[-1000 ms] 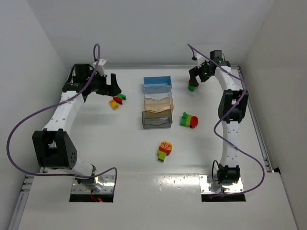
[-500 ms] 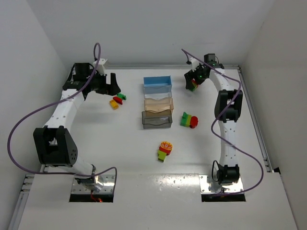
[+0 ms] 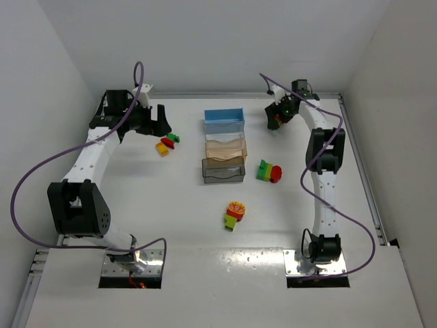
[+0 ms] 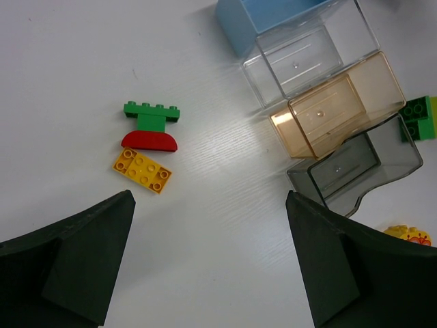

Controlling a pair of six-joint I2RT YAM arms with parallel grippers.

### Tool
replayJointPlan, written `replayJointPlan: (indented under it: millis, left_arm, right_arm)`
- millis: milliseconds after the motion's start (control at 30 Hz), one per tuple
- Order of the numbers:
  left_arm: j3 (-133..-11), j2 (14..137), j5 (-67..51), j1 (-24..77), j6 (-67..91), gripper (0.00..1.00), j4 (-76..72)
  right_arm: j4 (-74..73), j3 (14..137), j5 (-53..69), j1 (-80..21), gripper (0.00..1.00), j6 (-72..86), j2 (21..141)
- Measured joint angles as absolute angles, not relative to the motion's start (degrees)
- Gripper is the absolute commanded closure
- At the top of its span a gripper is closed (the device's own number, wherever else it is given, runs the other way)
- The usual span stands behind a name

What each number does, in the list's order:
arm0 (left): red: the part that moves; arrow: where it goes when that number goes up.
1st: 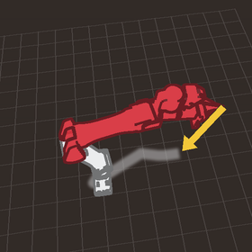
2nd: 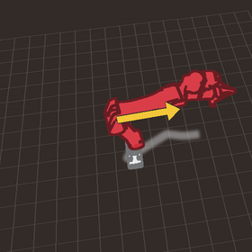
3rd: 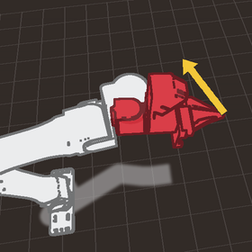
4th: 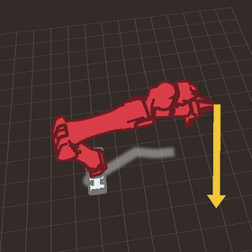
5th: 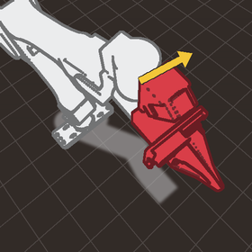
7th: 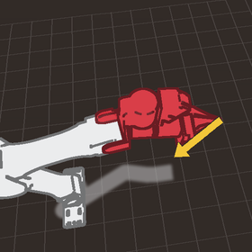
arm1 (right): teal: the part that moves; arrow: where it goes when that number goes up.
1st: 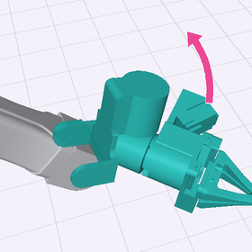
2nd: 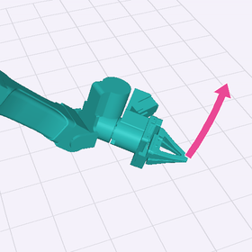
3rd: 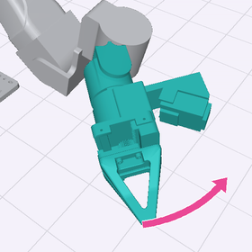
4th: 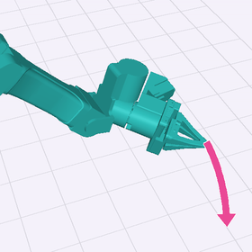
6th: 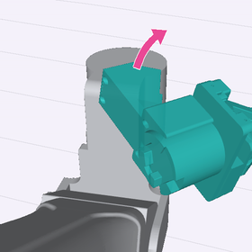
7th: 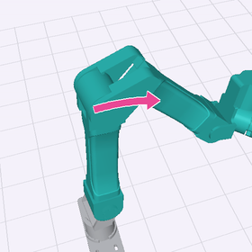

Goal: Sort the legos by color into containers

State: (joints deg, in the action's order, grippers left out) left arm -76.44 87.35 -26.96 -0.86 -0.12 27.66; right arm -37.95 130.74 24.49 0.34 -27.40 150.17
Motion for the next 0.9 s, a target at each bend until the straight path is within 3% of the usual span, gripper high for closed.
replayJointPlan:
  millis: [133,167,267,400,500,667,900]
  left_arm:
    - [-76.4,87.4,-27.0,-0.9,-0.2,0.04,27.7]
    - [-76.4,87.4,-27.1,-0.9,-0.1,0.04,27.7]
    - [-76.4,87.4,-27.7,-0.9,0.4,0.13,27.7]
    - [-75.8,87.3,-30.6,-0.9,2.1,0.14,27.5]
    - [-73.5,87.3,-34.5,-0.9,4.2,0.00,27.1]
    - [-68.7,87.3,-42.3,-0.9,8.1,0.00,26.0]
    - [-65.9,87.3,-52.1,-0.9,15.0,0.00,21.3]
  right_arm:
    - [-37.5,130.0,25.2,0.3,0.36,-28.7,150.1]
    - [-37.3,129.9,25.5,0.3,0.45,-29.0,150.1]
    - [-37.1,127.7,27.3,0.4,0.59,-30.2,148.8]
    - [-41.2,121.0,31.6,0.7,0.67,-31.3,144.1]
    - [-44.9,114.3,35.8,0.7,0.68,-32.7,137.8]
    - [-48.3,99.3,43.9,-0.4,0.68,-37.8,120.0]
    - [-52.2,89.9,51.7,-8.1,0.68,-49.7,102.4]
